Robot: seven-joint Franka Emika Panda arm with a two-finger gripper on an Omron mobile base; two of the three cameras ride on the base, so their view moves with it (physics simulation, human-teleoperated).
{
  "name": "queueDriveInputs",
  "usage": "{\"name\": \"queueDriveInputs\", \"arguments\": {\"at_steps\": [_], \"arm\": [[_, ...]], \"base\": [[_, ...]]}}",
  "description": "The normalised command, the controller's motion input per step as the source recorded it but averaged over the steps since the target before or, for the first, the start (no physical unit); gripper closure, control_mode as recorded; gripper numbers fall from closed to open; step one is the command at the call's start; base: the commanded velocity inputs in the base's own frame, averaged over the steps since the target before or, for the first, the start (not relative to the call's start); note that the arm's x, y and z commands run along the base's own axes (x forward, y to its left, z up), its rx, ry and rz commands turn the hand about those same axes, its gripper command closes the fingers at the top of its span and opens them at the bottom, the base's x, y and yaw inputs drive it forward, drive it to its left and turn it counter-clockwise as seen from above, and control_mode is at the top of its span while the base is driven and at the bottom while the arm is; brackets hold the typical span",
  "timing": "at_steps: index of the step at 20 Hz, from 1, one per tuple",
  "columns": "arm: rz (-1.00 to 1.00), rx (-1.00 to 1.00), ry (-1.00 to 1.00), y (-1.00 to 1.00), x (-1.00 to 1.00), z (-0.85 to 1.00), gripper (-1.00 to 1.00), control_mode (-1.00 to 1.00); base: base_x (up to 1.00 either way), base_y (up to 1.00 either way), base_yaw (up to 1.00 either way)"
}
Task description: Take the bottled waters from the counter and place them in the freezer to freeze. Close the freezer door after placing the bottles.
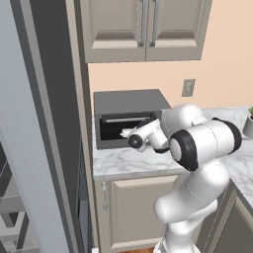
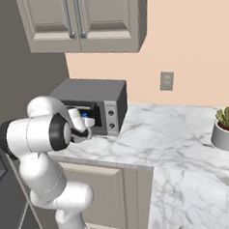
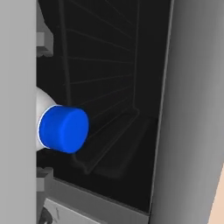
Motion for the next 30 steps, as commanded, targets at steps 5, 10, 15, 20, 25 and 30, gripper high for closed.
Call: {"name": "queueDriveInputs", "arguments": {"at_steps": [5,10,15,20,25,30], "arm": [[0.03,0.0,0.03,-0.1,0.14,-0.19,-1.0,-1.0],[0.03,0.0,0.0,-0.05,0.14,-0.2,-1.0,-1.0],[0.03,0.0,0.0,0.0,0.04,-0.18,-1.0,-1.0],[0.01,0.01,0.01,0.0,0.0,-0.09,1.0,-1.0],[0.01,0.0,0.0,0.0,0.0,-0.02,1.0,-1.0],[0.0,0.0,0.0,0.0,-0.07,0.0,1.0,-1.0]], "base": [[0.0,0.0,0.0],[0.0,0.0,0.0],[0.0,0.0,0.0],[0.0,0.0,0.0],[0.0,0.0,0.0],[0.0,0.0,0.0]]}}
